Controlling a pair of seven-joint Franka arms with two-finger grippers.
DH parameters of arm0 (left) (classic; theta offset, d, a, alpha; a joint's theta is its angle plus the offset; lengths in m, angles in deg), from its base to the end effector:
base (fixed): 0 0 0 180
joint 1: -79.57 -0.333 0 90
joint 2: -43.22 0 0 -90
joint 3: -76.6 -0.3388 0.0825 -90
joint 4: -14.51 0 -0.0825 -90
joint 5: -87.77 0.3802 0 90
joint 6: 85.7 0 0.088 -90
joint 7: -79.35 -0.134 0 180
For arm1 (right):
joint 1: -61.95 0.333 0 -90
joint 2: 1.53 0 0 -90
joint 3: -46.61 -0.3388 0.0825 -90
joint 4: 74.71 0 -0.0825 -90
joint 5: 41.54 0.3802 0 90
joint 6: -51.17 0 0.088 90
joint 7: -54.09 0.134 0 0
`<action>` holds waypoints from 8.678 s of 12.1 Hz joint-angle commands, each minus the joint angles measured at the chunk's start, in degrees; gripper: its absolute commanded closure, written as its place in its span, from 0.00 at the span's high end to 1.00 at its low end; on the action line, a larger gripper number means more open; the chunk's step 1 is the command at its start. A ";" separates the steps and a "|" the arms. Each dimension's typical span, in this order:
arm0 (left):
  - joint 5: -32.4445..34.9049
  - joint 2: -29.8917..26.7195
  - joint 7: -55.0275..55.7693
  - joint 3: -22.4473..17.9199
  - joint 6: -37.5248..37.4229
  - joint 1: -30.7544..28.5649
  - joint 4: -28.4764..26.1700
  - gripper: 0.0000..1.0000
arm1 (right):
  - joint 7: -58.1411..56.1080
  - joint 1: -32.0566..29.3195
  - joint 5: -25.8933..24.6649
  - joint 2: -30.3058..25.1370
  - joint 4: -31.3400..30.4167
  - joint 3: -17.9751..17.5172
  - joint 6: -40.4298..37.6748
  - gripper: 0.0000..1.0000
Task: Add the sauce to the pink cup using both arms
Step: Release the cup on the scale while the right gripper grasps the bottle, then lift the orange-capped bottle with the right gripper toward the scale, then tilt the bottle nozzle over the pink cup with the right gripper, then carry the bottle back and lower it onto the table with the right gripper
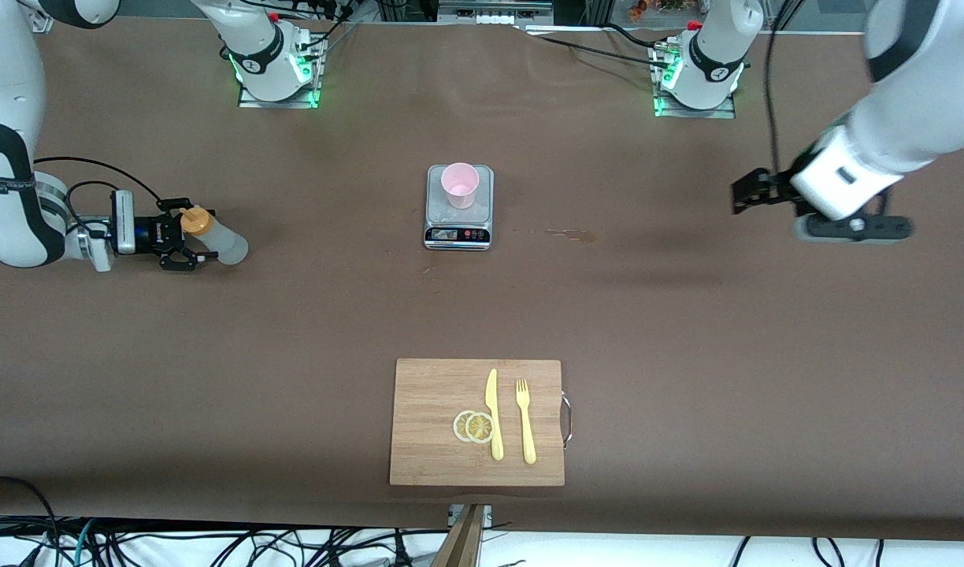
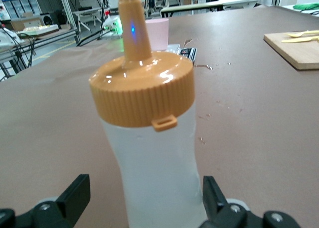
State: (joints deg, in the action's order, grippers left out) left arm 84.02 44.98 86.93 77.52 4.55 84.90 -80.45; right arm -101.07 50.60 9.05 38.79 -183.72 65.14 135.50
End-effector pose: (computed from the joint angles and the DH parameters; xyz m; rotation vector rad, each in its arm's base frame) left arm 0.5483 -0.0687 0.5638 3.0840 0.0419 -0.1853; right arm 0.4924 -0.1579 0.1376 -1.3756 -1.5485 -0.7550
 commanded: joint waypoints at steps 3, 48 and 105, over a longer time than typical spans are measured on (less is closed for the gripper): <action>1.03 -2.64 -9.07 -0.04 -7.69 -5.77 3.12 1.00 | -1.29 -0.43 2.50 0.46 0.47 -1.13 -3.82 1.00; 0.15 -0.27 -9.87 0.14 -10.27 -4.01 4.00 1.00 | 120.69 38.33 -50.40 -38.84 -16.93 -33.12 29.83 0.14; 0.06 -0.27 -9.87 0.14 -10.18 -4.01 4.00 1.00 | 13.05 5.37 15.51 13.81 24.55 -17.48 -4.96 0.40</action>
State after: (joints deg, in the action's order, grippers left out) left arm 84.07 44.35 78.24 77.59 -5.01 81.16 -77.59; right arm -86.50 56.31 23.36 51.36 -161.04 47.75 132.92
